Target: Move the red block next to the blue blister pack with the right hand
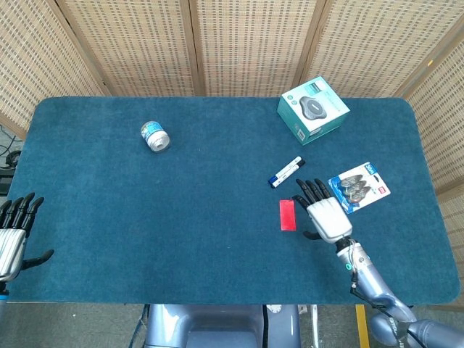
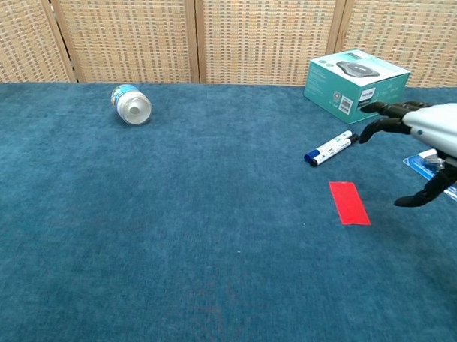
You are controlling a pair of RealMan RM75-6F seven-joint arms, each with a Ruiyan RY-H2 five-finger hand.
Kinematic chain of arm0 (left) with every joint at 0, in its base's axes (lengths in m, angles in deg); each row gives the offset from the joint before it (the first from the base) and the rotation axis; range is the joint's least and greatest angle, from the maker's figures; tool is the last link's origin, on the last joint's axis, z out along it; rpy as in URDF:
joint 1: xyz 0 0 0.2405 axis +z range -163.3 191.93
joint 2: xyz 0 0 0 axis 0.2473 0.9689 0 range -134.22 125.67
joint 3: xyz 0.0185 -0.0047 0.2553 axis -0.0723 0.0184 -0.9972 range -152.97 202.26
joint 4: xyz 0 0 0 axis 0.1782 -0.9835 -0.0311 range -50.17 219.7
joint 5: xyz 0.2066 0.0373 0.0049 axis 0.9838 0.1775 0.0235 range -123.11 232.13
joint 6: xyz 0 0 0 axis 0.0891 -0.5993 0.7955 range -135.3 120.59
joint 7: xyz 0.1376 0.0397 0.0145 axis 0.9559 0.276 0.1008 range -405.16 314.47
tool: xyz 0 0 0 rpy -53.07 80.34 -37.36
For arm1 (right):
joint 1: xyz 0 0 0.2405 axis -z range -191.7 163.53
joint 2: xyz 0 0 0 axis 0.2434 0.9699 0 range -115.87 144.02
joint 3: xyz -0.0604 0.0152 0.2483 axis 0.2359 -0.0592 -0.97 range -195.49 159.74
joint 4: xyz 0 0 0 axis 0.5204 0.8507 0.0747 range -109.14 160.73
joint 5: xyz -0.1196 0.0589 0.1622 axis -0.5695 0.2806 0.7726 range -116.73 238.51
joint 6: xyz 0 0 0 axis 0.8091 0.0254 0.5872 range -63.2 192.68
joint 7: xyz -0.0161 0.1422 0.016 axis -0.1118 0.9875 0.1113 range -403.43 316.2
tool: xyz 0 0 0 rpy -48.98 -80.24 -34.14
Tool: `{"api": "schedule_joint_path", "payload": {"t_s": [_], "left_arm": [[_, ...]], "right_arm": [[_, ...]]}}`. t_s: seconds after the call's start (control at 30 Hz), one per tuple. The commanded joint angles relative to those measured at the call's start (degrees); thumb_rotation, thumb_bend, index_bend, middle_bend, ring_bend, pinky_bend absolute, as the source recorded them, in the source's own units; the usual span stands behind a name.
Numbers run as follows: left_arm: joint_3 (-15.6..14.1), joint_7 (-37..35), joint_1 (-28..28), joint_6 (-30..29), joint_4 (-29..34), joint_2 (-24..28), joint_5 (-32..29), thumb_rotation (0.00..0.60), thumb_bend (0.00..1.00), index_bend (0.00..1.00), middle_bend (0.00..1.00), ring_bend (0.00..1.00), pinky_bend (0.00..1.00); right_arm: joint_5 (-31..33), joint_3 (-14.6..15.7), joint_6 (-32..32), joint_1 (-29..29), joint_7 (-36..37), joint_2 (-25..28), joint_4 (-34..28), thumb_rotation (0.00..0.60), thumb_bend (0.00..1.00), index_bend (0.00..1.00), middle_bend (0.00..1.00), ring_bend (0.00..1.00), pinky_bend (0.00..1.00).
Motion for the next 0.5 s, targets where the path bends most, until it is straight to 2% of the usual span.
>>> {"api": "schedule_joint_path", "payload": {"t_s": [0.03,0.2,0.5], "left_arm": [[0.0,0.0,0.0,0.0,0.0,0.0,0.0,0.600,0.01,0.00,0.00,0.00,0.00],[-0.1,-0.1,0.0,0.0,-0.1,0.0,0.2,0.600,0.01,0.00,0.00,0.00,0.00],[0.0,0.2,-0.1,0.1,-0.1,0.0,0.0,0.600,0.01,0.00,0.00,0.00,0.00]], "right_arm": [[1.7,-0.4,-1.1,-1.3,-2.2,-2.3,1.3,0.600,0.21,0.24,0.00,0.00,0.00],[3.5,-0.2,-2.5,-3.0,-4.9,-6.5,4.3,0.600,0.26,0.25,0.00,0.00,0.00],[3.7,1.6,-2.9,-4.1,-6.0,-10.7,8.3,0.600,0.26,0.26,0.00,0.00,0.00]]}}
